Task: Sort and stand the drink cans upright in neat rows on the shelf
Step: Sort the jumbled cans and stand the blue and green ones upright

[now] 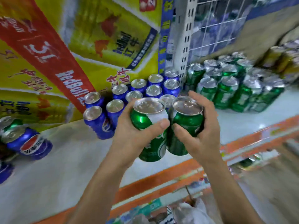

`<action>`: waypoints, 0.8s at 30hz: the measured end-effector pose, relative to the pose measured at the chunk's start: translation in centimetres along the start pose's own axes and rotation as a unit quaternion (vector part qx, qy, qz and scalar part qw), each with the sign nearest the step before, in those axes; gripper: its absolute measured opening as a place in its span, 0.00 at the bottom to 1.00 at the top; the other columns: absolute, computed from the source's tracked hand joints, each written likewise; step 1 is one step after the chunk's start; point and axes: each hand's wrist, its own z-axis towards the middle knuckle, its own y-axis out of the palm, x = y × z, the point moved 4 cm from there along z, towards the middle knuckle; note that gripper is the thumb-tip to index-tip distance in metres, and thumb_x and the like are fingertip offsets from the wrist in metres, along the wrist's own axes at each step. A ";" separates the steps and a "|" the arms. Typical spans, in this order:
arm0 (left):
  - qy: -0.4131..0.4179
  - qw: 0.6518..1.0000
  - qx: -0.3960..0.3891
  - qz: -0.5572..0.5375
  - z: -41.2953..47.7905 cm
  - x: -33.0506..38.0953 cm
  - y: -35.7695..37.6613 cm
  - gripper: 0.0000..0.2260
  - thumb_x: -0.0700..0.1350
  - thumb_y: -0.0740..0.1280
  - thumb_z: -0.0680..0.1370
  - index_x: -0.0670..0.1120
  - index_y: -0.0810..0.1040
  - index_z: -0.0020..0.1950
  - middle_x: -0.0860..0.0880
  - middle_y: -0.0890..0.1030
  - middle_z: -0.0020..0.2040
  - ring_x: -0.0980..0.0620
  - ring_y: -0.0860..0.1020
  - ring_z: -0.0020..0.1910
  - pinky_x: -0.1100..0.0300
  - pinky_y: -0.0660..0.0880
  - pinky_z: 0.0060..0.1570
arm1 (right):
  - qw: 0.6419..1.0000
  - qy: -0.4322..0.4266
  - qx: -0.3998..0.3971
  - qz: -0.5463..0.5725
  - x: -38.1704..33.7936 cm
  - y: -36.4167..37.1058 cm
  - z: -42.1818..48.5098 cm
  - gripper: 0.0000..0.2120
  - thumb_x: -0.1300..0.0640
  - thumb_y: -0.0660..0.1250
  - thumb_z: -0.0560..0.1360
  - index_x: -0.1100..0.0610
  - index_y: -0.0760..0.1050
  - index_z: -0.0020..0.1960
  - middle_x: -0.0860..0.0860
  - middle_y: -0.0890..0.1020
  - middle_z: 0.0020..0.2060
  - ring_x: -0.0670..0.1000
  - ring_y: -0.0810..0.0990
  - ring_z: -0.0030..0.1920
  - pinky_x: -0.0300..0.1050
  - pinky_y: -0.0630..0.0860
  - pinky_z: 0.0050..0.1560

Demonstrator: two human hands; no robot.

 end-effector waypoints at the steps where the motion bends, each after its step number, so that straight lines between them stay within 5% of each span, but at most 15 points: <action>1: 0.001 1.000 -0.003 0.007 0.8 -0.3 2.2 0.22 0.53 0.75 0.55 0.56 0.79 0.48 0.54 0.85 0.45 0.53 0.83 0.47 0.55 0.80 0.46 | 1.000 0.012 0.006 0.002 0.9 -1.9 0.4 0.29 0.50 0.70 0.67 0.51 0.64 0.65 0.32 0.74 0.55 0.38 0.76 0.56 0.31 0.72 0.54; 11: 0.033 0.994 -0.038 0.096 7.3 -7.4 21.2 0.30 0.53 0.77 0.60 0.47 0.72 0.58 0.51 0.79 0.52 0.57 0.78 0.51 0.66 0.73 0.51 | 0.988 0.054 0.121 -0.077 10.2 -19.2 2.9 0.31 0.59 0.73 0.67 0.58 0.65 0.67 0.31 0.72 0.55 0.36 0.75 0.55 0.29 0.70 0.53; 15: 0.082 0.983 0.006 0.162 8.3 -9.6 25.6 0.24 0.40 0.78 0.65 0.49 0.72 0.55 0.57 0.76 0.49 0.67 0.75 0.48 0.76 0.68 0.46 | 0.974 0.050 0.187 -0.116 12.5 -24.8 4.2 0.29 0.61 0.73 0.66 0.59 0.66 0.64 0.39 0.72 0.54 0.35 0.73 0.54 0.28 0.68 0.55; 20: 0.164 0.949 0.055 0.263 9.5 -11.2 28.6 0.22 0.49 0.71 0.66 0.45 0.72 0.56 0.55 0.72 0.51 0.62 0.70 0.51 0.76 0.63 0.53 | 0.956 0.089 0.235 -0.151 15.9 -29.4 5.3 0.30 0.59 0.74 0.65 0.61 0.68 0.64 0.52 0.73 0.55 0.42 0.74 0.54 0.31 0.68 0.56; 24: 0.255 0.915 0.079 0.302 10.3 -12.1 29.1 0.22 0.49 0.70 0.67 0.40 0.73 0.56 0.50 0.69 0.55 0.53 0.69 0.58 0.67 0.66 0.59 | 0.960 0.104 0.210 -0.154 17.0 -30.9 5.7 0.29 0.54 0.73 0.64 0.56 0.70 0.62 0.55 0.75 0.55 0.47 0.76 0.54 0.33 0.71 0.56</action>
